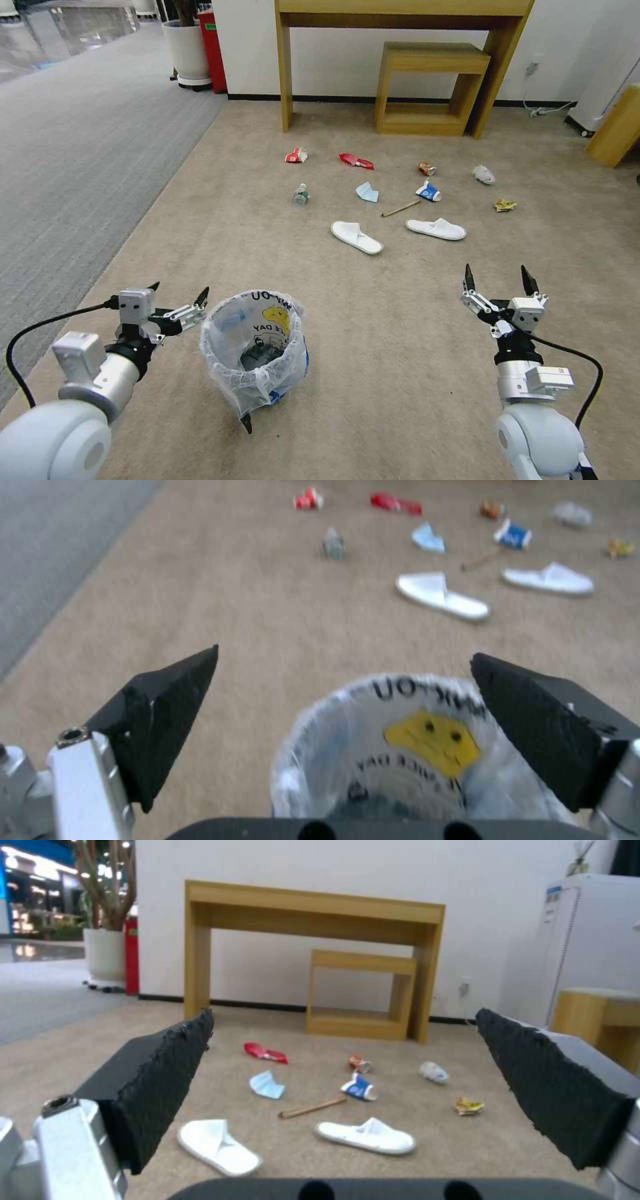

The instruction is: Pick up the trash bin and place the garbage on the floor into it.

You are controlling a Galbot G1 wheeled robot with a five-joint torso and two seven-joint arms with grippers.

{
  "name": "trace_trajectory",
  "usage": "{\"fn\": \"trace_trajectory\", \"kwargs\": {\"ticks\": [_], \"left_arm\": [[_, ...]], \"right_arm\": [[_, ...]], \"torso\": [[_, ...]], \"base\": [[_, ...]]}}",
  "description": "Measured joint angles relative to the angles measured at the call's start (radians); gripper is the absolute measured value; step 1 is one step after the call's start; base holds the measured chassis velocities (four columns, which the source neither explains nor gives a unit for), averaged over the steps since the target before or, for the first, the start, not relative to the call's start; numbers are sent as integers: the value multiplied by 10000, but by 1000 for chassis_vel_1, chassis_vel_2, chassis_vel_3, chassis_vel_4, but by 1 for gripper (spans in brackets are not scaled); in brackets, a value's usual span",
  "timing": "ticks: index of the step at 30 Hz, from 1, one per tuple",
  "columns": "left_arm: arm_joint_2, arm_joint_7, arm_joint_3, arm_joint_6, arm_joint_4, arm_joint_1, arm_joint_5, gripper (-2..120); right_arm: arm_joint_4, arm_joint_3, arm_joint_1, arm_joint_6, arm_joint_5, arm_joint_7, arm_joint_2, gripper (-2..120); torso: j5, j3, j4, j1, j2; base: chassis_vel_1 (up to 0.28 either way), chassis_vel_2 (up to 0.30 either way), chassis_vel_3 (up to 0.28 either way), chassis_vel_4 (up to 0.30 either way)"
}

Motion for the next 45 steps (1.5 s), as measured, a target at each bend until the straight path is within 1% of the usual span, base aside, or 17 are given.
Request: {"fn": "trace_trajectory", "kwargs": {"ticks": [3, 4, 5, 8, 9, 11, 12, 13, 16, 17, 20, 25, 27, 32, 37, 40, 45], "left_arm": [[336, -768, 236, 529, -56, -114, -203, 100], [457, -1162, 462, 740, 72, -289, -209, 100], [457, -1162, 462, 740, 72, -289, -209, 100], [554, -1700, 825, 968, 306, -597, -240, 100], [554, -1700, 825, 968, 306, -597, -240, 100], [599, -2083, 1187, 1052, 546, -931, -375, 100], [599, -2083, 1187, 1052, 546, -931, -375, 100], [648, -2300, 1527, 1057, 796, -1238, -580, 100], [744, -2429, 2091, 1059, 1452, -1819, -736, 100], [744, -2429, 2091, 1059, 1452, -1819, -736, 100], [963, -2670, 2907, 1036, 2518, -2823, -1088, 100], [1125, -2859, 3472, 1007, 2995, -3428, -1339, 100], [1152, -3060, 4024, 996, 3339, -3870, -1384, 100], [923, -3410, 4707, 977, 3740, -4245, -1288, 100], [813, -3467, 4966, 973, 4085, -4330, -857, 100], [783, -3585, 5046, 966, 4526, -4375, -479, 99], [796, -3649, 5057, 963, 4828, -4335, -345, 98]], "right_arm": [[-299, -406, 189, -46, -146, -40, -70, 100], [-379, -459, 194, -46, -222, -48, -59, 100], [-379, -459, 194, -46, -222, -48, -59, 100], [-467, -476, 187, -41, -299, -51, -23, 100], [-467, -476, 187, -41, -299, -51, -23, 100], [-539, -475, 186, -31, -333, -50, -6, 100], [-539, -475, 186, -31, -333, -50, -6, 100], [-623, -474, 218, -17, -348, -51, -8, 100], [-833, -502, 345, 1, -417, -51, 3, 100], [-833, -502, 345, 1, -417, -51, 3, 100], [-1121, -658, 526, -1, -499, -49, 98, 100], [-1271, -699, 609, -15, -541, -40, 141, 100], [-1346, -688, 648, -21, -546, -31, 155, 100], [-1409, -643, 695, -34, -547, -15, 165, 100], [-1423, -634, 725, -51, -547, -5, 174, 100], [-1444, -630, 727, -53, -547, 0, 185, 100], [-1504, -648, 730, -53, -581, 0, 209, 100]], "torso": [[4, 0, 9, 0, 0], [2, 0, 7, 1, 0], [2, 0, 7, 1, 0], [1, 0, 4, 0, 0], [1, 0, 4, 0, 0], [0, 0, 1, 0, 0], [0, 0, 1, 0, 0], [1, 0, 2, 1, 0], [0, 1, 3, 1, 0], [0, 1, 3, 1, 0], [1, 0, 3, 0, -1], [2, 1, 4, 1, 0], [3, 1, 3, 1, -1], [3, 0, 3, 1, -1], [3, 0, 3, 0, -1], [2, 0, 3, 1, -1], [3, 0, 3, 1, -1]], "base": [[0, 0, 0, 0], [0, 0, 0, 0], [0, 0, 0, 0], [0, 0, 0, 0], [0, 0, 0, 0], [0, 0, 0, 0], [0, 0, 0, 0], [0, 0, 0, 0], [0, 0, 0, 0], [0, 0, 0, 0], [0, 0, 0, 0], [0, 0, 0, 0], [0, 0, 0, 0], [0, 0, 0, 0], [0, 0, 0, 0], [0, 0, 0, 0], [0, 0, 0, 0]]}}
